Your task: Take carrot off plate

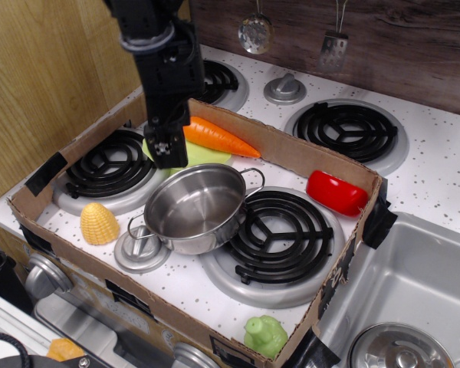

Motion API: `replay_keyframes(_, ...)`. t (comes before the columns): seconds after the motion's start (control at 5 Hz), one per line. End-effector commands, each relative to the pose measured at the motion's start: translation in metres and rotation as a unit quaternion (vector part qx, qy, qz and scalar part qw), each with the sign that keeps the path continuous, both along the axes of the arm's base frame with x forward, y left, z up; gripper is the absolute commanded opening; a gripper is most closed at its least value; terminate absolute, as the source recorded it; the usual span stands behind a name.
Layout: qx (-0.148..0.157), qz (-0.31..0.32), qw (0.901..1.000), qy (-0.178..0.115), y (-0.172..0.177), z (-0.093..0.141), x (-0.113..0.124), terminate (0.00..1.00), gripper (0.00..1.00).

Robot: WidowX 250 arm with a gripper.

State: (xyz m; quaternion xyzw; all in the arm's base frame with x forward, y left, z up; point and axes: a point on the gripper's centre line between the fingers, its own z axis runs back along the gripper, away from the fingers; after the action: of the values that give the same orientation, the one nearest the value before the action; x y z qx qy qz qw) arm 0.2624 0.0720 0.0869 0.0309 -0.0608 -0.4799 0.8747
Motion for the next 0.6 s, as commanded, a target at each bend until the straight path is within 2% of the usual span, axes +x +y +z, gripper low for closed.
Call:
replay_keyframes(0.0, 0.008, -0.118, 0.993, 0.008, 0.003, -0.003, 0.034, 0.0, 1.0)
replay_keyframes(0.4, 0.003, -0.186, 0.9824, 0.023, 0.013, -0.024, 0.06, 0.0, 1.0)
